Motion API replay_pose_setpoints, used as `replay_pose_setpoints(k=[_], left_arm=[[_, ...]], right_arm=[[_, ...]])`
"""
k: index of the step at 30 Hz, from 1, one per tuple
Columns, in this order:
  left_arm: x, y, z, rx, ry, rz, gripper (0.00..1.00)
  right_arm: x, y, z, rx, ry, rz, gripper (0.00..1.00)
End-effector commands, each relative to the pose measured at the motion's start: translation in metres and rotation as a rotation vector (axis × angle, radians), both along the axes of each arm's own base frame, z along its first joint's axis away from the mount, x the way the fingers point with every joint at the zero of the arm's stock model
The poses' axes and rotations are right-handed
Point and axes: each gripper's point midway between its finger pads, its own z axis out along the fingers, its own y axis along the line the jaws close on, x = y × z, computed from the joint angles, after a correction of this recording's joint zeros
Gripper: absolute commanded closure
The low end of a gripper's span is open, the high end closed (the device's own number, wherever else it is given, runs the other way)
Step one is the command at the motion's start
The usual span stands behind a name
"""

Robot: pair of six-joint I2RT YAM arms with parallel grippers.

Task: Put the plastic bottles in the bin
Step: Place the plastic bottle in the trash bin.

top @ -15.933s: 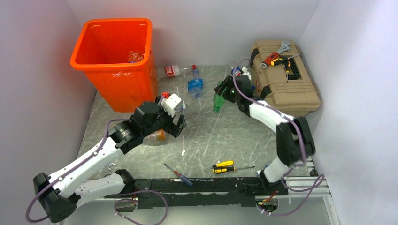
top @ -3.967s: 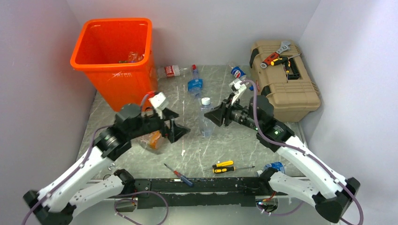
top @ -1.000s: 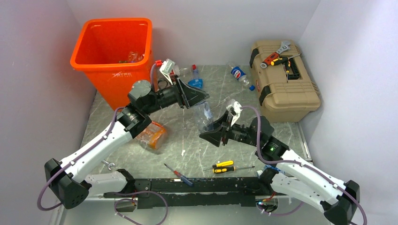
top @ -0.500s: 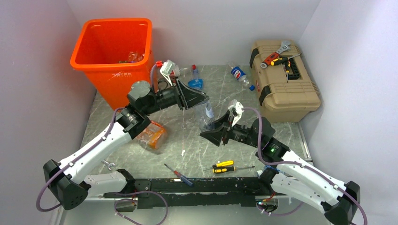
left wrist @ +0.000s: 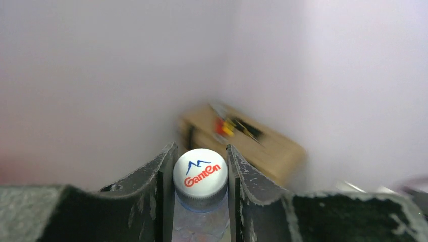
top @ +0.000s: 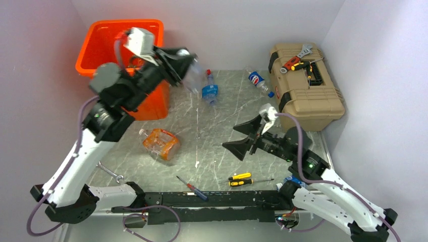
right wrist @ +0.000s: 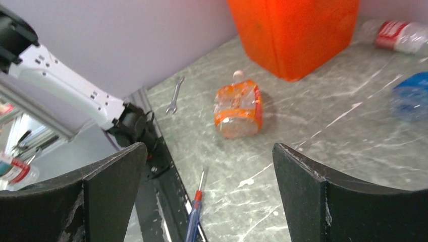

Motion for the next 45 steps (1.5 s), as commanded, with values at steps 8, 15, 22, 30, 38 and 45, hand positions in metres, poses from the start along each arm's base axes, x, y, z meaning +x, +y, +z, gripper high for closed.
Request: replay_pose_setpoints(k=[8, 15, 22, 30, 38, 45], left_arm=[[0.129, 0.211, 0.069, 0.142, -0.224, 0.881, 1.0], [0.185, 0.292, 0.031, 0.176, -0.1, 1.205, 1.0], [0.233, 0.32, -0.053, 0.305, 0.103, 1.315, 1.0], [0.254, 0.319, -0.083, 0.225, 0.2, 1.257, 0.01], [0.172, 0.239, 0.042, 0.047, -0.091, 0.923, 0.0], [0.073, 0.083, 0.024, 0.195, -0.142, 0.412, 0.0]], right_arm=[[0.019, -0.046, 0.007, 0.054, 0.006, -0.275, 0.0], [0.015, -0.043, -0.01, 0.088, 0.061, -0.26, 0.0], [0.023, -0.045, -0.024, 0.054, 0.068, -0.299, 0.0], [0.032, -0.053, -0.03, 0.018, 0.08, -0.363, 0.0], [0.043, -0.055, -0.035, -0.008, 0.096, -0.419, 0.0], [0.061, -0.044, -0.049, -0.057, 0.15, -0.461, 0.0]])
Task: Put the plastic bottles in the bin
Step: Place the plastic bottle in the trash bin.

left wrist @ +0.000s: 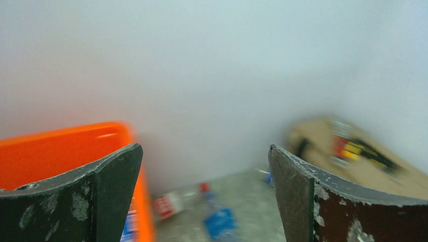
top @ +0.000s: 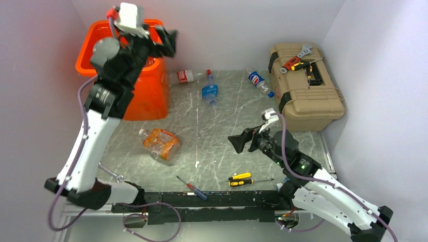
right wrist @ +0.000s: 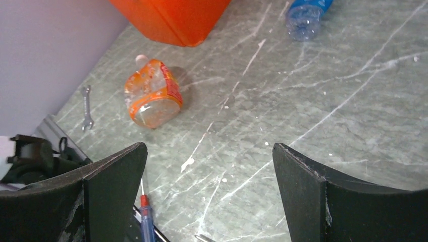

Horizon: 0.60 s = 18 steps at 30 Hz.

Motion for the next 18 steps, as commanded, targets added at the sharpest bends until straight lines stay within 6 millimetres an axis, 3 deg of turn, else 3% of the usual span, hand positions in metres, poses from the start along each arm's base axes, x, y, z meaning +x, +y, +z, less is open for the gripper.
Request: replay_pose_setpoints(k=[1, 4, 6, 10, 14, 18], left_arm=[[-0.076, -0.081, -0.017, 0.103, 0.023, -0.332, 0.01], [-0.101, -0.114, -0.081, 0.186, 0.169, -0.439, 0.0], [-0.119, -0.125, -0.122, 0.248, 0.258, -0.484, 0.01], [-0.154, -0.127, -0.193, 0.318, 0.397, -0.56, 0.01], [-0.175, -0.114, -0.243, 0.29, 0.465, -0.583, 0.01], [-0.192, -0.103, -0.27, 0.247, 0.469, -0.607, 0.01]], right_arm=[[0.016, 0.006, 0.015, 0.022, -0.007, -0.052, 0.0], [0.029, 0.011, 0.001, -0.031, 0.044, -0.088, 0.0], [0.041, 0.009, -0.006, -0.056, 0.074, -0.149, 0.0], [0.072, 0.009, -0.023, -0.089, 0.135, -0.276, 0.0], [0.117, 0.025, -0.044, -0.074, 0.22, -0.318, 0.0], [0.168, 0.044, -0.063, -0.053, 0.263, -0.298, 0.0]])
